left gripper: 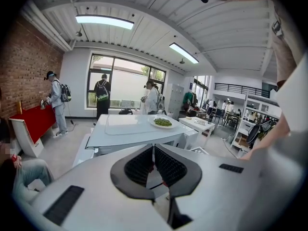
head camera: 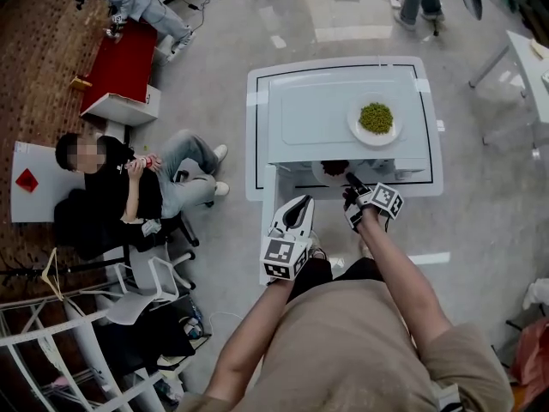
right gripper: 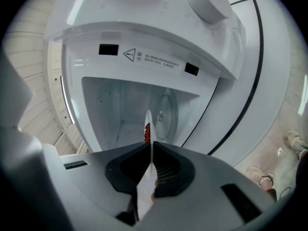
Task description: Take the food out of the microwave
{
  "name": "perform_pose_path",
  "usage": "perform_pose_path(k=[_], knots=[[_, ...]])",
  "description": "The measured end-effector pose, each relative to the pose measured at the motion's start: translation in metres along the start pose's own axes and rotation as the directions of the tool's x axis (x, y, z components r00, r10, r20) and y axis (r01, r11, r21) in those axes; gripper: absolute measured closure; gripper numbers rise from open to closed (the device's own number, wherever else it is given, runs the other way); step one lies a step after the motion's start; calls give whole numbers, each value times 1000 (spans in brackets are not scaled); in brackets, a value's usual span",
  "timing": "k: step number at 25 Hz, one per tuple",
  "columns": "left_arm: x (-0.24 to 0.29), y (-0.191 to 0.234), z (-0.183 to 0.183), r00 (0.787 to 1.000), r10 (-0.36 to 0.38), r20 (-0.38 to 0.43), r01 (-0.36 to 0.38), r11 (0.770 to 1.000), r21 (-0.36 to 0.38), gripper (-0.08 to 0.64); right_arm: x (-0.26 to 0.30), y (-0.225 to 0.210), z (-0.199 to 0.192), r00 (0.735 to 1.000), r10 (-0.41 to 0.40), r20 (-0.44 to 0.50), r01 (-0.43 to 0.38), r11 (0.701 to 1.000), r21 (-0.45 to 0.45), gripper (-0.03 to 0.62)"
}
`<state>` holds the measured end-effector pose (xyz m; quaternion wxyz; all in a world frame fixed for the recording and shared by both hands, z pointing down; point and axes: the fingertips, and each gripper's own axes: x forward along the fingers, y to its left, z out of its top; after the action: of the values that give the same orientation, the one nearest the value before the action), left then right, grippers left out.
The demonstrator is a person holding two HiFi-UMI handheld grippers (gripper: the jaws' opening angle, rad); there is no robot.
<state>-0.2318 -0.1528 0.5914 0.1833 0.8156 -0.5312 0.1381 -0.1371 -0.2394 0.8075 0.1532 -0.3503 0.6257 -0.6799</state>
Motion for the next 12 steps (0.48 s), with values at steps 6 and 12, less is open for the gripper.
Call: perform_pose_path(k=[6,12], knots=[[-8,-11,5,999,21,34,-20,1000,-18,554,-34,9,-12,997,-36,-64,36,999,-1,572],[-20,-26,9,997,43,68,-41,998,-42,554,-73,28,-19,995,-13,-101,14,1000,5,572]])
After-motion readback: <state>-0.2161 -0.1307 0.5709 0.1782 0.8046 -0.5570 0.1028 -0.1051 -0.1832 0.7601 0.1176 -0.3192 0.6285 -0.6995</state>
